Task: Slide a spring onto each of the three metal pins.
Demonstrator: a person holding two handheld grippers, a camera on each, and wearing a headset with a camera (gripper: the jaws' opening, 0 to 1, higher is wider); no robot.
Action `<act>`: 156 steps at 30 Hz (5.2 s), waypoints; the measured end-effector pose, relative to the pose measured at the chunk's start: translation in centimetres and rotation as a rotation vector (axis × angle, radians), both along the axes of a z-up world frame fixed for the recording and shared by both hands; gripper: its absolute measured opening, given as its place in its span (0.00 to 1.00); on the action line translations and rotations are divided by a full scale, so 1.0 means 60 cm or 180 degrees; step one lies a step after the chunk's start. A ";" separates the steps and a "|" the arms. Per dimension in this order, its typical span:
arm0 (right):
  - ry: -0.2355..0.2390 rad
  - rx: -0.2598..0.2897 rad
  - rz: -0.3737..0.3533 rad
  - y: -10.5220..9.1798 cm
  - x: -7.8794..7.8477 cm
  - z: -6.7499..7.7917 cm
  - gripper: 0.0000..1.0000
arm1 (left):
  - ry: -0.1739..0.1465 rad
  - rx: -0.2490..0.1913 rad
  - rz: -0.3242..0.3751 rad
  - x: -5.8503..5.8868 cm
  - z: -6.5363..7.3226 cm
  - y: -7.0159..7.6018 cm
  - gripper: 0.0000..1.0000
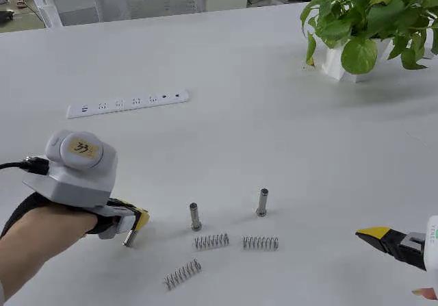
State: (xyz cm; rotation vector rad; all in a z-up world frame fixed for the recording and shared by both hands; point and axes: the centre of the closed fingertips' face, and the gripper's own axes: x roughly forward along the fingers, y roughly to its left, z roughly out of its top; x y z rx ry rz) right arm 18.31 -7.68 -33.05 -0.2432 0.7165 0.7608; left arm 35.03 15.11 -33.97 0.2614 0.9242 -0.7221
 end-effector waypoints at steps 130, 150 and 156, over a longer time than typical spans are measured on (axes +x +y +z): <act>-0.0007 -0.0032 0.0166 0.018 0.001 0.005 0.98 | -0.0810 -0.0396 -0.0380 -0.059 0.056 0.000 0.96; -0.0061 -0.0062 0.0180 0.012 0.014 0.012 0.98 | -0.0979 -0.0639 -0.0296 -0.082 0.088 0.020 0.98; -0.0073 -0.0106 0.0204 0.005 0.020 0.014 0.98 | -0.1018 -0.0671 -0.0208 -0.092 0.090 0.037 0.97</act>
